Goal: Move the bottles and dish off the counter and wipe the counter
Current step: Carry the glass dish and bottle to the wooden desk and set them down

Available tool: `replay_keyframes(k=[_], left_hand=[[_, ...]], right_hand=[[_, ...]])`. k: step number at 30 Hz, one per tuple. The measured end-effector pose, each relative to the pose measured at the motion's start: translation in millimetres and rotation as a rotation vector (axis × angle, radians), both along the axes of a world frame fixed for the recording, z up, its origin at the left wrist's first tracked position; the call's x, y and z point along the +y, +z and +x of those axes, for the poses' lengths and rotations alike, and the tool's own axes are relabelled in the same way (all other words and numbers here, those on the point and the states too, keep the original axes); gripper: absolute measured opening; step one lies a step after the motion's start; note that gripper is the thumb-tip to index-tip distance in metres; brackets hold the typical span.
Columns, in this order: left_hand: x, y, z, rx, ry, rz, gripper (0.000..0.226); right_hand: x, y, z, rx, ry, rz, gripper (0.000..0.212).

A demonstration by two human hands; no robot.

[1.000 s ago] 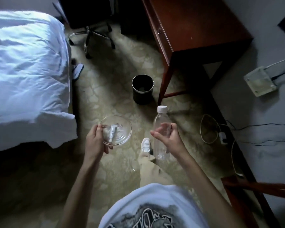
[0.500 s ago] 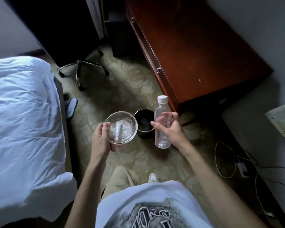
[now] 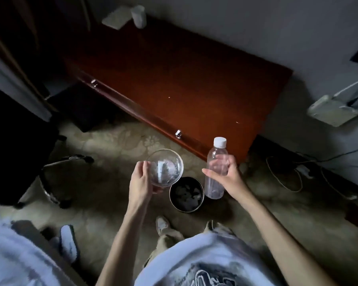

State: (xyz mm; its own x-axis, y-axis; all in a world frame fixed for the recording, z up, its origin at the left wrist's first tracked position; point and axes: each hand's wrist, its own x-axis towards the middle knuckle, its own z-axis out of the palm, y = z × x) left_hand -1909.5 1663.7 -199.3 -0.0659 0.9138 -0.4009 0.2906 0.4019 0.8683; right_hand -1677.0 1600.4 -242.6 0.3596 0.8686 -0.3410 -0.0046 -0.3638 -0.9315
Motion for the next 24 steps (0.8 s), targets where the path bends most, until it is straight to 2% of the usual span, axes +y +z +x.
replay_keyframes(k=[5,10,16,24], left_hand=[[92.4,9.8,23.8,0.027,-0.244,0.024,0.03],[139.7,-5.7,75.8,-0.002,-0.402,0.004,0.03],[184.3,-28.1,129.7,-0.066,-0.385,-0.119,0.022],[259.3,-55.0,188.0,-0.002,-0.426,-0.211,0.032]], right_hand=[[18.9,11.3,-5.4,-0.007,-0.238,0.017,0.062],[30.4,9.0,8.8,0.004,-0.361,0.004,0.066],[75.2,12.1,48.2,-0.079,-0.427,0.059,0.067],[148.3,14.0,99.3,-0.137,-0.477,-0.003,0.072]])
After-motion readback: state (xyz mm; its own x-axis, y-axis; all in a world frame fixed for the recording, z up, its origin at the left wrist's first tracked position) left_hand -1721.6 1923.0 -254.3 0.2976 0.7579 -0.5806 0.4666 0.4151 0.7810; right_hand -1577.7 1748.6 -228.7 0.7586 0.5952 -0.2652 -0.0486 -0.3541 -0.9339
